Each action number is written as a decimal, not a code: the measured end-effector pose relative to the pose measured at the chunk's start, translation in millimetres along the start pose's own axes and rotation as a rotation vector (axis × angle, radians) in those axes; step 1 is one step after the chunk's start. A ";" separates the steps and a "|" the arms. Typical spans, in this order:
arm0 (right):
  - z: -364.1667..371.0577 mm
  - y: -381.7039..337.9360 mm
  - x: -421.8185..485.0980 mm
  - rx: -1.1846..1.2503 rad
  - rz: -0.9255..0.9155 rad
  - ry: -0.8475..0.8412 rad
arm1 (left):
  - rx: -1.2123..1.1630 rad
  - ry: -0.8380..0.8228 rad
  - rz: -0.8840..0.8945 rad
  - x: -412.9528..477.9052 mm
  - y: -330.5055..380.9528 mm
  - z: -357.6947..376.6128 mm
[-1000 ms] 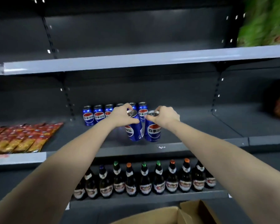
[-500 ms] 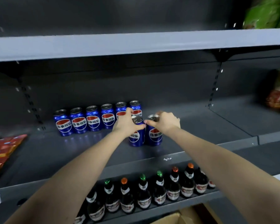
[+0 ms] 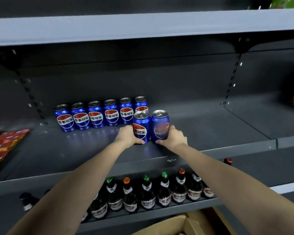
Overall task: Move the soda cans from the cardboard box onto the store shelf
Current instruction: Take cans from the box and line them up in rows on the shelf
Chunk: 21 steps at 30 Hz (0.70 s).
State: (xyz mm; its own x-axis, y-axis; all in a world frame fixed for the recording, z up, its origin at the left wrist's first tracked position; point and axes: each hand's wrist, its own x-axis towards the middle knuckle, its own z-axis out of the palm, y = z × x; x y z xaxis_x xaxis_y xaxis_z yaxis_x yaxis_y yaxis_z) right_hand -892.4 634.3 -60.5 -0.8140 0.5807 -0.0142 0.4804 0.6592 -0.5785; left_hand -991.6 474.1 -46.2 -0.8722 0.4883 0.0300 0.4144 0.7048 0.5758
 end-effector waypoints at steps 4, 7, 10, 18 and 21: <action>-8.2 13.4 28.0 0.020 0.004 0.025 | -0.106 0.082 -0.076 17.0 18.2 23.7; -17.9 24.2 50.0 0.009 0.011 0.023 | -0.137 0.135 -0.117 31.3 33.0 41.7; -26.5 33.0 73.3 -0.012 -0.006 0.022 | -0.157 0.167 -0.124 50.9 46.2 55.1; -24.5 34.3 120.1 -0.007 -0.026 0.036 | 0.105 0.108 -0.190 93.6 66.6 58.2; -21.4 31.4 133.8 -0.002 -0.023 0.059 | 0.189 0.091 -0.197 103.3 71.1 59.0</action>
State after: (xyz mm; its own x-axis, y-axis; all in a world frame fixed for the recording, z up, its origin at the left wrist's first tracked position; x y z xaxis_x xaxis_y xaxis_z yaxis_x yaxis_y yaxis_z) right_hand -979.3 743.0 -63.0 -0.8043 0.5924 0.0473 0.4625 0.6739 -0.5762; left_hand -1036.9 605.0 -50.3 -0.9568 0.2904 0.0115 0.2688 0.8691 0.4153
